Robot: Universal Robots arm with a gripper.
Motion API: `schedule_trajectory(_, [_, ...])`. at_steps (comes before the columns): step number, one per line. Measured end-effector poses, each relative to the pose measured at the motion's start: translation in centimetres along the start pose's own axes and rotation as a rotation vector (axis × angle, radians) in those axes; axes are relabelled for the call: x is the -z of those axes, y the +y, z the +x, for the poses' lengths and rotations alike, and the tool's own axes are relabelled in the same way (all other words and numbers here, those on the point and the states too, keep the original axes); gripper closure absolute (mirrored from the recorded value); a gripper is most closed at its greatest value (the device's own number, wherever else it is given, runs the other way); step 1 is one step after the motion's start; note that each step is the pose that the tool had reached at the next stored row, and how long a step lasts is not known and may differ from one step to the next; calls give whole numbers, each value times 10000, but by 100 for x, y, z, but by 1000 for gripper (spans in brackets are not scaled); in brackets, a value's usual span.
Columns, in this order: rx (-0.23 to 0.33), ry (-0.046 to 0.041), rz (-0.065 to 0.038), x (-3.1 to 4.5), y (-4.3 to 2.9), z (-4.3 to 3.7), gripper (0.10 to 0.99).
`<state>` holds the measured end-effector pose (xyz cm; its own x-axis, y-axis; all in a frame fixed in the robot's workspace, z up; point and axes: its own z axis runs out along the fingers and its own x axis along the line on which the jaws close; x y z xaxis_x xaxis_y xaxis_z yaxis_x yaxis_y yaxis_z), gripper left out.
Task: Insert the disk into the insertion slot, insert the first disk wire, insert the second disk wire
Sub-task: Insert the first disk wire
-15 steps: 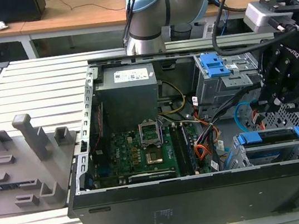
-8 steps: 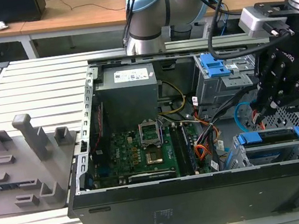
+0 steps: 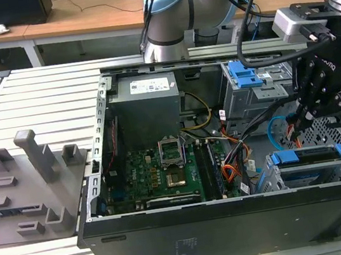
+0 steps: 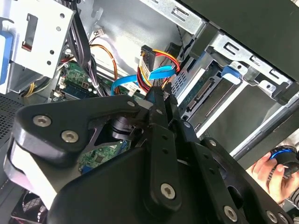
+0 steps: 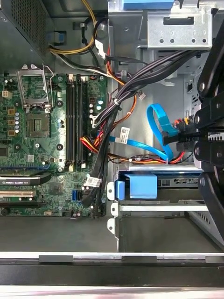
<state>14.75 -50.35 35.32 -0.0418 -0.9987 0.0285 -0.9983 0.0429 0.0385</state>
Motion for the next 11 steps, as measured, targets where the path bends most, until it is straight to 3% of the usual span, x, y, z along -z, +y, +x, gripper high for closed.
schedule_trajectory(6, [0,3,1,1,-23,-1,922])
schedule_trajectory(11, [1,3,0,-2,-28,43,922])
